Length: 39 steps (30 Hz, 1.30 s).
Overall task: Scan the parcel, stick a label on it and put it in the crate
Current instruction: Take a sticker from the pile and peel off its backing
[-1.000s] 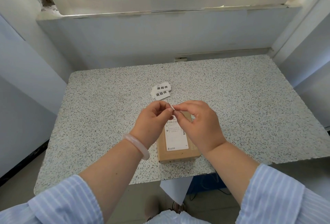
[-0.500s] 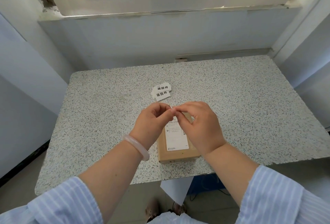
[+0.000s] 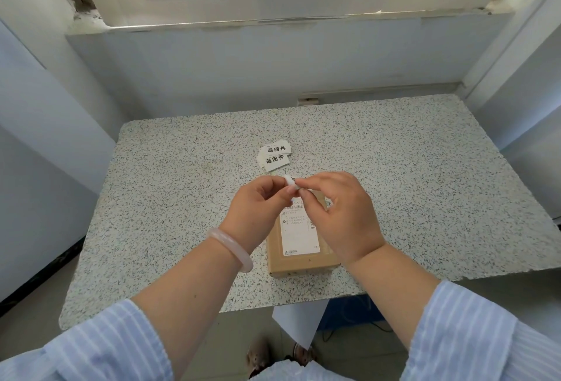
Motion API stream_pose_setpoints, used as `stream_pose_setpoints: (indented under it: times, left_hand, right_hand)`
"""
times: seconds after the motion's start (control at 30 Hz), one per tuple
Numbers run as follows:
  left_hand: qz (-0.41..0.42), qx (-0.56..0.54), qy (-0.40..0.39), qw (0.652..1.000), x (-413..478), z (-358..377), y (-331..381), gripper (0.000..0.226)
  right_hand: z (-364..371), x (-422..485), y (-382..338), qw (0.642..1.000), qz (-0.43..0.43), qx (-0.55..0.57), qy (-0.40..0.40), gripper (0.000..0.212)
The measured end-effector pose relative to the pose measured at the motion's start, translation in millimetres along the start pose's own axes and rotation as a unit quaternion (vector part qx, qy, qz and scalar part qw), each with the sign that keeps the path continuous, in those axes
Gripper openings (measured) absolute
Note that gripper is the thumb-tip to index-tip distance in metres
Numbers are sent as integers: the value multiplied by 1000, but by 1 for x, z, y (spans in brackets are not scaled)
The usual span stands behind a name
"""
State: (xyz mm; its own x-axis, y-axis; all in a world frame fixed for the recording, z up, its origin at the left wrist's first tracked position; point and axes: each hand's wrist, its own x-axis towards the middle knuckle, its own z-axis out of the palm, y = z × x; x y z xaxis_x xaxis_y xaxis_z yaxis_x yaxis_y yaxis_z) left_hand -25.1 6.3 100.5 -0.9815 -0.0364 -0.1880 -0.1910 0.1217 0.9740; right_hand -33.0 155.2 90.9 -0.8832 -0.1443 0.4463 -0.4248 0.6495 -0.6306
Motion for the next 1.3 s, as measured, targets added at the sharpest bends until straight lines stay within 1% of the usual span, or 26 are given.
stream_pose_setpoints:
  times: [0.07,0.2,0.33,0.4,0.67,0.87,1.03,1.17,1.3]
  left_hand:
    - [1,-2,-3,1000,-1,1,2,7]
    - [-1,-5,-6,1000,-2,3,4,9]
    - [1,1,3,1000,-2,3,6,5]
    - [1,-1,7,1000,-3,4,8,5]
    - [-6,5,1,1000,-4,5,9,5]
    - [-12,14,6,1000,-6,4,11,14]
    - [-13,17,7,1000,-6,5,12,12]
    - [-15,19,10,1000,-5,6,13,6]
    - [-16,16,13,1000,-6,6,15,6]
  right_hand:
    - [-1,0,0,1000,3,-1,-2,26]
    - [-3,0,1,1000,7,-2,-6,17]
    - [-5,-1,0,1000,16,-4,-7,16]
    - [-6,-1,-1,1000,8,-5,-10,15]
    - [-6,-1,0,1000,8,-2,-1,17]
    - [-6,-2,1,1000,9,-6,-9,17]
    - [-5,-2,3,1000,12,-6,-10,19]
    - [-4,-1,4,1000,16,-5,-12,18]
    - [-4,0,4,1000,12,-4,-8,18]
